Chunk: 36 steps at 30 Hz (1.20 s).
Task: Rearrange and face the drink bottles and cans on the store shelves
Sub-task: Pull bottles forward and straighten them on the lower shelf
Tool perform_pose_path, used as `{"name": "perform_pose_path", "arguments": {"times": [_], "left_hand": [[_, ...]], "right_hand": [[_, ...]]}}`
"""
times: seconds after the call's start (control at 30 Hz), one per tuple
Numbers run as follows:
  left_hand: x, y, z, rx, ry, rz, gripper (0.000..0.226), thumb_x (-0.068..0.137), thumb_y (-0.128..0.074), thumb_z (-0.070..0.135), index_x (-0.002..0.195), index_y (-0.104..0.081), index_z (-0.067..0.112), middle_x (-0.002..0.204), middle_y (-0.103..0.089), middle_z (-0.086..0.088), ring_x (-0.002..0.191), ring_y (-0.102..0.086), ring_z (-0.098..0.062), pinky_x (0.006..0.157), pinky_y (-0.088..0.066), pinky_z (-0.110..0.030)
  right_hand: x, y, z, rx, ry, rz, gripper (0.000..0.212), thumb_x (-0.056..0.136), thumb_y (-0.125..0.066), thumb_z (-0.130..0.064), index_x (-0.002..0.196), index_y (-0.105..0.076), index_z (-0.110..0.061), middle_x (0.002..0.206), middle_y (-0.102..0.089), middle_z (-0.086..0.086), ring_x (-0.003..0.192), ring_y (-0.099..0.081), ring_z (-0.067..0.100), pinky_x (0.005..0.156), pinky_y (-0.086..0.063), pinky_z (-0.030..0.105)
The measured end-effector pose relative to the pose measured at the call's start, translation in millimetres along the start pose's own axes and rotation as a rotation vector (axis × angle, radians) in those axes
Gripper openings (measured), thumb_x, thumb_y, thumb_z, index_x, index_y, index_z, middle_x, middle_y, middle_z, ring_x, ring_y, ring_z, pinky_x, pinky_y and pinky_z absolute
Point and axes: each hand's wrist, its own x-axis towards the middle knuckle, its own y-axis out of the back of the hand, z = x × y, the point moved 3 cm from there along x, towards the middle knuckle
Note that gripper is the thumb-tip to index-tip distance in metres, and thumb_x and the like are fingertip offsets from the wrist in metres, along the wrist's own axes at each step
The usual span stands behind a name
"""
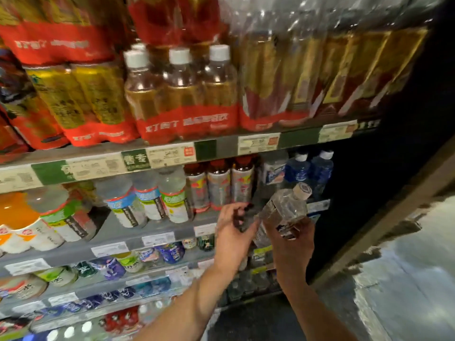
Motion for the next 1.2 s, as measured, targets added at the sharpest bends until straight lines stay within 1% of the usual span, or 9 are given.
{"name": "perform_pose_path", "arguments": {"times": [0.1, 0.27, 0.37, 0.47, 0.6, 0.77, 0.93, 1.07, 1.2], "left_hand": [[9.2, -48.0, 16.7, -0.080, 0.063, -0.013, 0.043, 0.079, -0.081, 0.021, 0.115, -0.059, 0.033, 0.114, -0.063, 0.008, 0.107, -0.062, -0.002, 0.091, -0.052, -0.021], [43.0, -106.4, 36.7, -0.059, 0.171, 0.050, 0.066, 0.083, -0.081, 0.022, 0.139, -0.047, 0.017, 0.131, -0.048, 0.007, 0.125, -0.052, -0.013, 0.106, -0.041, -0.020], [61.5, -125.8, 32.5, -0.063, 0.285, 0.071, 0.089, 0.083, -0.082, 0.019, 0.153, -0.029, 0.009, 0.147, -0.037, 0.006, 0.134, -0.041, -0.007, 0.111, -0.032, -0.015], [74.2, -135.0, 16.1, -0.056, 0.390, 0.133, 0.111, 0.070, -0.082, 0.047, 0.157, -0.019, 0.021, 0.155, -0.042, -0.001, 0.139, -0.046, -0.018, 0.116, -0.040, -0.041], [77.5, -138.2, 19.8, -0.077, 0.380, 0.147, 0.075, 0.076, -0.083, 0.028, 0.140, -0.044, 0.019, 0.130, -0.064, 0.001, 0.116, -0.064, -0.013, 0.103, -0.052, -0.041], [63.5, -134.2, 20.9, -0.036, 0.302, 0.307, 0.056, 0.086, -0.074, 0.009, 0.137, -0.054, 0.019, 0.126, -0.067, 0.002, 0.111, -0.063, -0.005, 0.099, -0.053, -0.028], [64.6, -132.8, 12.3, -0.053, 0.328, 0.178, 0.077, 0.082, -0.079, 0.016, 0.149, -0.041, 0.025, 0.138, -0.059, 0.005, 0.124, -0.057, -0.004, 0.106, -0.050, -0.031], [71.5, -131.7, 10.5, -0.039, 0.322, 0.159, 0.064, 0.084, -0.079, 0.009, 0.135, -0.047, 0.032, 0.111, -0.061, 0.025, 0.097, -0.058, 0.022, 0.089, -0.052, -0.012], [73.9, -130.9, 11.6, -0.018, 0.327, 0.176, 0.056, 0.082, -0.081, 0.013, 0.126, -0.051, 0.031, 0.102, -0.060, 0.030, 0.090, -0.057, 0.024, 0.081, -0.052, -0.011]], "right_hand": [[37.3, 31.5, 6.9, 0.003, -0.016, -0.050, 0.056, 0.062, -0.087, -0.044, 0.106, -0.053, -0.043, 0.102, -0.067, -0.006, 0.091, -0.065, 0.018, 0.077, -0.054, 0.041], [89.8, 78.0, 12.3, -0.030, 0.013, -0.095, 0.054, 0.070, -0.089, -0.009, 0.111, -0.054, -0.015, 0.104, -0.064, 0.000, 0.094, -0.061, 0.015, 0.074, -0.038, 0.000], [108.6, 94.9, 14.2, -0.048, 0.029, -0.114, 0.051, 0.070, -0.088, -0.009, 0.106, -0.052, -0.015, 0.090, -0.058, -0.010, 0.082, -0.057, -0.008, 0.070, -0.035, -0.003], [119.6, 104.7, 17.5, -0.057, 0.024, -0.141, 0.052, 0.069, -0.089, -0.012, 0.107, -0.053, -0.014, 0.088, -0.055, -0.015, 0.080, -0.053, -0.017, 0.067, -0.035, -0.003], [127.6, 105.2, 23.9, -0.026, 0.009, -0.209, 0.049, 0.071, -0.089, -0.013, 0.106, -0.054, -0.018, 0.093, -0.059, -0.013, 0.080, -0.054, -0.017, 0.068, -0.038, -0.001], [134.8, 95.8, 28.2, 0.012, 0.007, -0.270, 0.050, 0.070, -0.089, -0.018, 0.097, -0.052, -0.037, 0.098, -0.062, -0.019, 0.088, -0.058, -0.015, 0.073, -0.041, 0.001], [136.6, 79.4, 30.4, 0.051, 0.009, -0.320, 0.046, 0.069, -0.090, -0.017, 0.098, -0.055, -0.027, 0.089, -0.063, -0.015, 0.080, -0.060, -0.005, 0.073, -0.046, 0.013], [137.5, 74.7, 33.3, 0.059, 0.005, -0.312, 0.049, 0.069, -0.090, -0.021, 0.105, -0.057, -0.021, 0.096, -0.066, -0.012, 0.087, -0.062, -0.003, 0.077, -0.048, 0.017], [140.7, 75.1, 35.1, 0.056, 0.020, -0.301, 0.047, 0.071, -0.089, -0.018, 0.101, -0.055, -0.026, 0.092, -0.063, -0.016, 0.083, -0.059, -0.005, 0.074, -0.044, 0.009]]}}
